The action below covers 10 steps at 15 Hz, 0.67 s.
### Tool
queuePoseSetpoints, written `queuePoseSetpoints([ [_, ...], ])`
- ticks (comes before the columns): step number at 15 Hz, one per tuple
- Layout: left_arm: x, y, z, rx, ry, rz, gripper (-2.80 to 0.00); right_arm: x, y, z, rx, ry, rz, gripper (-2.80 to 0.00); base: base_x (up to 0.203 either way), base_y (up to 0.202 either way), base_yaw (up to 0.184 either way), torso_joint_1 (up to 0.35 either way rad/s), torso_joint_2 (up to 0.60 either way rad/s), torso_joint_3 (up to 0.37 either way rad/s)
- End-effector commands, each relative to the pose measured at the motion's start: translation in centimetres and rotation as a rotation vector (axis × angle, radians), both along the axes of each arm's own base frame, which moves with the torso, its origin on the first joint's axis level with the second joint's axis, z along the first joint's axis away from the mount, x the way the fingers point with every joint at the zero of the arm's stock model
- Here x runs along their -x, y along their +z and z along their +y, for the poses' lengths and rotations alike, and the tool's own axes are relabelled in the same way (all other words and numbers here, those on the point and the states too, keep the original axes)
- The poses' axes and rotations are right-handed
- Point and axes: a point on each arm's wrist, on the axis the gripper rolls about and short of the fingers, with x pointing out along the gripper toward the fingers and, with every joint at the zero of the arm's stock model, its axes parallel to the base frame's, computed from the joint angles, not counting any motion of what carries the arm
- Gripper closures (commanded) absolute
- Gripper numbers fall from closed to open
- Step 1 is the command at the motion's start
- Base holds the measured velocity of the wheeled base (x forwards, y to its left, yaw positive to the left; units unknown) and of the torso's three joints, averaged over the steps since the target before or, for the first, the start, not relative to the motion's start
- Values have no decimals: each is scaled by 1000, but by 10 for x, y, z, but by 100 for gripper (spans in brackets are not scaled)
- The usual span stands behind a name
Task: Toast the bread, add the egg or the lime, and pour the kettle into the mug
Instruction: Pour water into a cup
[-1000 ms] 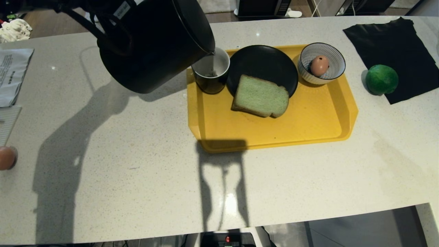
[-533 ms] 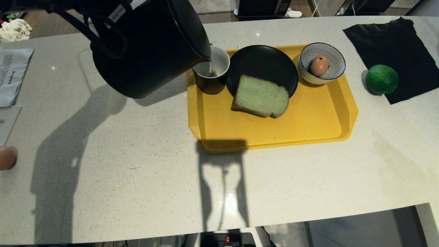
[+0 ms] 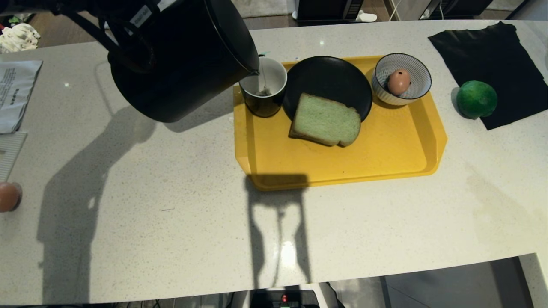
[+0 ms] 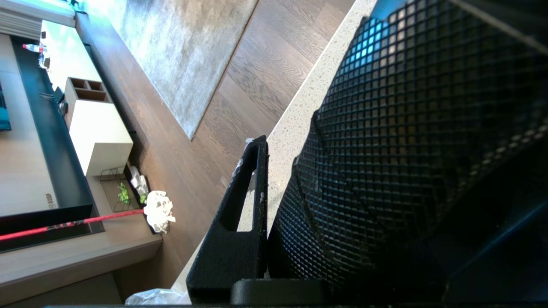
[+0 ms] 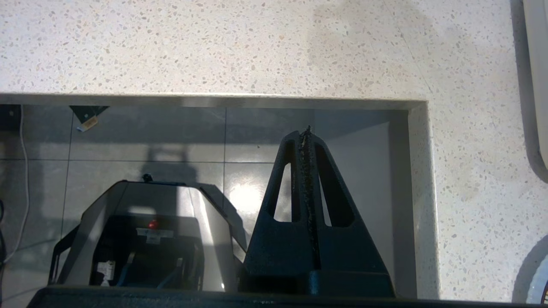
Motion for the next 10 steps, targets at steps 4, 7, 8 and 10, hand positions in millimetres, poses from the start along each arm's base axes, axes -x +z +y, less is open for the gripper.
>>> queuePoseSetpoints([
  [4, 0, -1, 0, -10, 3, 4, 0, 0, 0, 0, 1, 1, 2, 0, 0, 0, 0, 0, 0, 0],
  [7, 2, -1, 1, -15, 3, 12, 0, 0, 0, 0, 1, 1, 3, 0, 0, 0, 0, 0, 0, 0],
  [8, 2, -1, 1, -15, 3, 12, 0, 0, 0, 0, 1, 1, 3, 0, 0, 0, 0, 0, 0, 0],
  [10, 2, -1, 1, -15, 5, 12, 0, 0, 0, 0, 1, 1, 2, 0, 0, 0, 0, 0, 0, 0],
])
